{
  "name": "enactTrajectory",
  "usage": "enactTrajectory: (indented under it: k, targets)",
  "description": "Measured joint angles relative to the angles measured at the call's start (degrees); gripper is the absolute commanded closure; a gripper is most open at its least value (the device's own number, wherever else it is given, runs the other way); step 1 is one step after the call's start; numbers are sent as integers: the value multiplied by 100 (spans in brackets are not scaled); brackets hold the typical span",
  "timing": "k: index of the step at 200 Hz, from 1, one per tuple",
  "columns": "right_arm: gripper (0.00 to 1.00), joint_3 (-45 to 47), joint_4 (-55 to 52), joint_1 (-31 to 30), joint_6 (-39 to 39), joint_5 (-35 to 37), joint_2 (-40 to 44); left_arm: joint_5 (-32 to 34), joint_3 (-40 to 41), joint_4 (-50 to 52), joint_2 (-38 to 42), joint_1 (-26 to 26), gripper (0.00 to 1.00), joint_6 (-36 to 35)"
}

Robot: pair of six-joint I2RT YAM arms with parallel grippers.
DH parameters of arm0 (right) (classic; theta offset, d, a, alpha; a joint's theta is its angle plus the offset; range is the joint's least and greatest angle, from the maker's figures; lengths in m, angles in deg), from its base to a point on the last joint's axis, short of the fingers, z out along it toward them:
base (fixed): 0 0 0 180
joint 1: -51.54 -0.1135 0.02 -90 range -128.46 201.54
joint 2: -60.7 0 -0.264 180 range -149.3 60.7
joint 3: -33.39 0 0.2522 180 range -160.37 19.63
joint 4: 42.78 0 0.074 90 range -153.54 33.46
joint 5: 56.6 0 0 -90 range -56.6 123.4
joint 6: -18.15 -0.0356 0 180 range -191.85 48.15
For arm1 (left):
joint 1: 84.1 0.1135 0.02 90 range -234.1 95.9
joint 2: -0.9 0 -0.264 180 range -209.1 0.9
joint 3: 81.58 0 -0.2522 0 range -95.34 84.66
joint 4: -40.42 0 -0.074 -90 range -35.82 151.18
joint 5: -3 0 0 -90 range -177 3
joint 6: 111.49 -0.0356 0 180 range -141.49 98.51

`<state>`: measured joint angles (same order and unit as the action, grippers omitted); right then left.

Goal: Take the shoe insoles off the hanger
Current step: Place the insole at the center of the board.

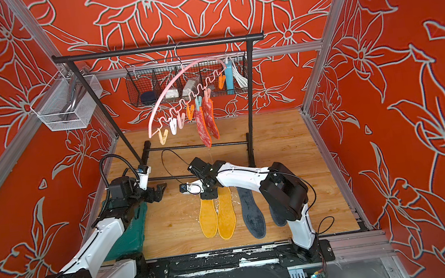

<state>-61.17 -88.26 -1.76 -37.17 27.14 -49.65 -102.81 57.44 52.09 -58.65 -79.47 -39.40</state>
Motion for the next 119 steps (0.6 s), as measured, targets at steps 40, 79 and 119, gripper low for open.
enactTrajectory:
  k: [40, 79, 119]
  targets:
    - [86, 0, 111, 177, -354, -387, 0, -85, -2, 42, 0, 11, 2, -24]
    - [83, 24, 223, 286, -592, -715, 0, -170, -35, 118, 0, 22, 2, -39]
    - [53, 31, 168, 293, -678, -922, -35, -243, -81, 175, -2, 22, 2, -61]
